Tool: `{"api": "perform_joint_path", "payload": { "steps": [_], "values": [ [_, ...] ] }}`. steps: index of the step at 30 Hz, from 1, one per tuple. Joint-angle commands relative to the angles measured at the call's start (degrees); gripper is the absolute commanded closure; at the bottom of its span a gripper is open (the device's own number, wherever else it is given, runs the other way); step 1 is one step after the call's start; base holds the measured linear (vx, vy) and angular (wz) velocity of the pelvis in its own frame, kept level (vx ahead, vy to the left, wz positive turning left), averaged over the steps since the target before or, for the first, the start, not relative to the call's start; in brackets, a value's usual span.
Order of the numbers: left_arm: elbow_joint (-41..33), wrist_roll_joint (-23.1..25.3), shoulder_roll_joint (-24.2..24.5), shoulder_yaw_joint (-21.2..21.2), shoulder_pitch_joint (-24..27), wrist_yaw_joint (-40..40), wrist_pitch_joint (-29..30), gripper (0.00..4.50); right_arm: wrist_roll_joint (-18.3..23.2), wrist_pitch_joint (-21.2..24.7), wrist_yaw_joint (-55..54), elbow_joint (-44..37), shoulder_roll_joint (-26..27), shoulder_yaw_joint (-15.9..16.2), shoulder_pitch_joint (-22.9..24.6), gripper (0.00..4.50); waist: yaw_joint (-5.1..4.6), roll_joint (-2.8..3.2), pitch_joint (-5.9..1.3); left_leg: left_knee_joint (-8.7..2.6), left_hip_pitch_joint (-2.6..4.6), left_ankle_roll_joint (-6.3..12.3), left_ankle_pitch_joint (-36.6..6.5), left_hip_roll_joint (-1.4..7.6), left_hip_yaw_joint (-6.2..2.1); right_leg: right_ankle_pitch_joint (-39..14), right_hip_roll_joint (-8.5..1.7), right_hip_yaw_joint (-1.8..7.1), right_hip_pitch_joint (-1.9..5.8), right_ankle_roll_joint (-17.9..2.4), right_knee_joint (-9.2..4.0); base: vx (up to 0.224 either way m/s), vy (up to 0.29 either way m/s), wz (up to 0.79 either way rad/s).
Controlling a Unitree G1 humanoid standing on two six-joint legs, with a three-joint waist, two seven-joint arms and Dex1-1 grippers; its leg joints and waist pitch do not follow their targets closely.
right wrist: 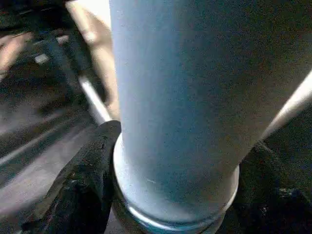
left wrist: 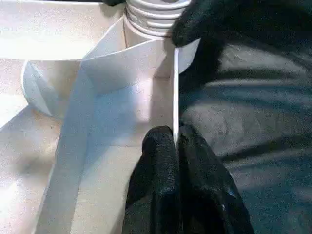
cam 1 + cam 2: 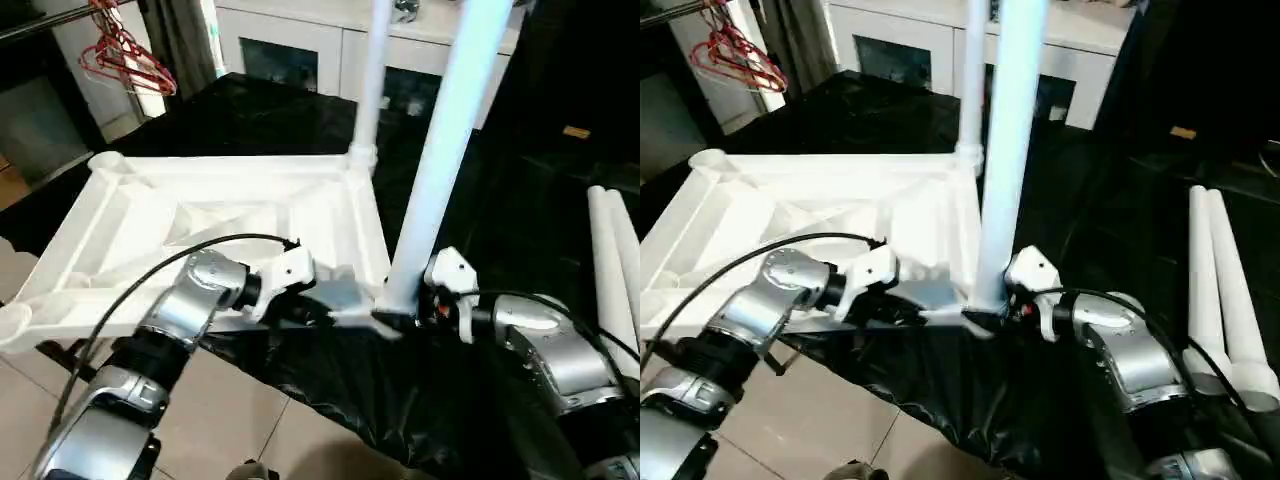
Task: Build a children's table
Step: Rotate leg to tighten
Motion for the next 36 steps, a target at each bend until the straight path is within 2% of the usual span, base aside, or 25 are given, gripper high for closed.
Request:
{"api": "perform_joint_path", "payload": {
  "steps": [1, 2, 3, 4, 5, 7, 10, 11, 12, 13, 14, 15, 16, 20, 21, 28, 31, 36],
  "values": [
    [3.57, 0.44, -3.97, 2.0, -3.06, 8.68, 1.52, 4.5, -1.8, 1.29, -9.9, 5.64, 4.91, -1.24, -2.37, 1.75, -0.02, -1.65, -4.14, -3.96, 0.82, 2.83, -10.04, 2.31, -0.8, -14.82, -4.38, 2.61, 2.89, -11.48, -4.48, 0.0, 0.0, 0.0],
    [5.17, 0.86, -5.28, 2.52, -4.12, 11.89, 2.07, 4.5, -2.14, 1.85, -14.1, 7.82, 7.04, -2.12, -3.44, 1.75, -0.23, -1.23, -3.86, -3.99, 0.99, 2.01, -11.05, 2.03, -0.8, -17.0, -4.24, 2.5, 2.54, -11.31, -4.79, 0.0, 0.0, 0.0],
    [6.9, 1.34, -6.69, 3.06, -5.28, 15.52, 2.42, 4.5, -2.34, 2.35, -18.23, 10.02, 9.29, -2.95, -4.65, 1.75, -0.37, -1.4, -3.98, -4.09, 1.08, 1.1, -11.6, 2.01, -0.97, -19.08, -4.43, 2.41, 2.71, -10.65, -4.89, 0.0, 0.0, 0.0],
    [7.09, 1.39, -6.84, 3.12, -5.41, 15.93, 2.45, 4.5, -2.36, 2.41, -18.68, 10.27, 9.55, -3.04, -4.79, 1.75, -0.48, -1.39, -3.91, -4.09, 1.09, 0.86, -11.81, 1.93, -0.93, -19.75, -4.41, 2.43, 2.62, -10.37, -5.07, 0.0, 0.0, 0.0],
    [8.31, 1.66, -7.91, 3.5, -6.32, 18.57, 2.79, 4.5, -2.47, 2.6, -21.66, 11.78, 11.17, -3.59, -5.74, 1.75, -0.5, -1.73, -3.93, -4.07, 1.22, 0.7, -11.93, 1.96, -0.91, -20.12, -4.45, 2.49, 2.61, -10.01, -5.11, 0.0, 0.0, 0.0],
    [9.91, 2.19, -9.74, 3.41, -7.76, 21.96, 2.72, 4.5, -2.69, 2.37, -26.78, 14.83, 14.48, -4.51, -7.93, 1.75, -0.4, -1.62, -3.91, -4.13, 1.17, 1.24, -11.76, 2.03, -0.93, -19.72, -4.55, 2.62, 2.55, -9.44, -5.23, 0.0, 0.0, 0.0],
    [10.04, 2.52, -10.77, 3.2, -8.12, 23.05, 2.06, 4.5, -3.09, 1.08, -28.94, 16.11, 16.0, -4.91, -8.76, 1.75, -0.35, -1.46, -4.05, -4.21, 1.13, 1.17, -11.04, 2.11, -1.0, -17.73, -4.5, 2.62, 2.67, -9.57, -5.0, 0.0, 0.0, 0.0],
    [10.25, 2.57, -11.14, 3.26, -8.27, 23.28, 1.73, 4.5, -3.45, 0.51, -29.32, 16.67, 16.45, -5.14, -9.01, 1.19, -0.37, -1.51, -4.13, -4.16, 1.07, 1.34, -10.82, 2.16, -0.96, -16.12, -4.52, 2.66, 2.74, -9.93, -4.83, 0.0, 0.0, 0.0],
    [10.46, 2.7, -11.38, 3.0, -8.35, 22.9, 0.7, 4.5, -3.49, 0.04, -29.41, 17.29, 16.94, -5.46, -9.31, 1.19, -0.33, -1.25, -4.18, -4.13, 0.99, 1.58, -10.27, 2.1, -0.96, -14.42, -4.43, 2.66, 2.81, -10.27, -4.63, 0.0, 0.0, 0.0],
    [10.47, 2.71, -11.39, 2.99, -8.35, 22.89, 0.67, 4.5, -3.5, 0.03, -29.41, 17.31, 16.95, -5.46, -9.32, 1.05, -0.4, -1.35, -4.23, -4.09, 0.98, 1.81, -10.2, 2.05, -0.89, -13.93, -4.41, 2.65, 2.82, -10.38, -4.65, 0.0, 0.0, 0.0],
    [10.46, 2.77, -11.52, 2.71, -8.26, 22.34, -0.46, 4.5, -3.02, 0.12, -29.04, 17.57, 17.37, -5.9, -9.56, 0.99, -0.34, -1.14, -4.26, -4.04, 0.98, 2.0, -10.08, 2.08, -0.92, -13.08, -4.48, 2.7, 2.87, -10.72, -4.52, 0.0, 0.0, 0.0],
    [10.04, 2.7, -11.35, 2.25, -7.86, 20.96, -1.62, 4.5, -2.76, 0.13, -28.52, 17.32, 17.41, -6.03, -9.6, 0.89, -0.39, -1.26, -4.25, -4.07, 0.91, 2.28, -9.87, 2.08, -0.91, -12.39, -4.38, 2.66, 2.95, -10.88, -4.5, 0.0, 0.0, 0.0],
    [9.94, 2.67, -11.31, 2.19, -7.78, 20.71, -1.76, 4.5, -2.76, 0.12, -28.41, 17.25, 17.36, -6.01, -9.59, 0.78, -0.35, -1.09, -4.27, -4.08, 0.94, 2.33, -9.8, 2.08, -0.95, -12.08, -4.37, 2.64, 2.97, -11.01, -4.47, 0.0, 0.0, 0.0],
    [7.61, 1.64, -9.73, 1.09, -5.92, 15.71, -3.17, 4.5, -3.26, -0.7, -24.4, 14.73, 14.72, -4.53, -8.66, 0.44, -0.41, -1.02, -4.29, -4.05, 1.0, 2.43, -10.21, 2.12, -0.88, -11.01, -4.32, 2.64, 3.05, -11.64, -4.38, 0.0, 0.0, 0.0],
    [6.83, 1.45, -8.96, 0.73, -5.36, 14.16, -3.84, 4.5, -2.95, -0.71, -22.13, 13.26, 13.38, -4.13, -8.06, 0.44, -0.22, -1.16, -4.24, -4.07, 0.99, 2.45, -10.09, 2.19, -0.94, -10.86, -4.37, 2.63, 3.29, -11.59, -4.4, 0.0, 0.0, 0.0],
    [4.46, 0.23, -6.13, 0.3, -3.96, 7.76, -4.5, 4.5, -1.22, -0.82, -8.81, 6.84, 6.85, -1.98, -5.38, 0.44, 0.17, -1.04, -4.26, -3.97, 1.0, 3.35, -10.22, 2.43, -0.85, -9.84, -4.36, 2.73, 3.17, -12.2, -4.18, 0.0, 0.0, 0.0],
    [2.96, -0.27, -4.15, 0.03, -3.14, 3.88, -5.08, 4.5, 0.22, 0.29, -1.6, 3.12, 2.64, -0.71, -3.75, 0.44, 0.32, -1.07, -4.23, -3.89, 0.88, 4.12, -9.81, 2.44, -0.81, -9.42, -4.32, 2.65, 3.17, -12.51, -4.14, 0.0, 0.0, 0.0],
    [0.54, -1.37, -1.49, -0.4, -1.93, -1.32, -4.68, 4.5, 2.43, 3.26, 6.2, -1.46, -1.72, 0.68, -1.84, 0.44, 0.59, -1.09, -4.17, -3.93, 0.93, 4.26, -10.41, 2.69, -0.8, -11.12, -4.33, 2.63, 3.06, -12.53, -4.16, 0.0, 0.0, 0.0]
  ]
}}
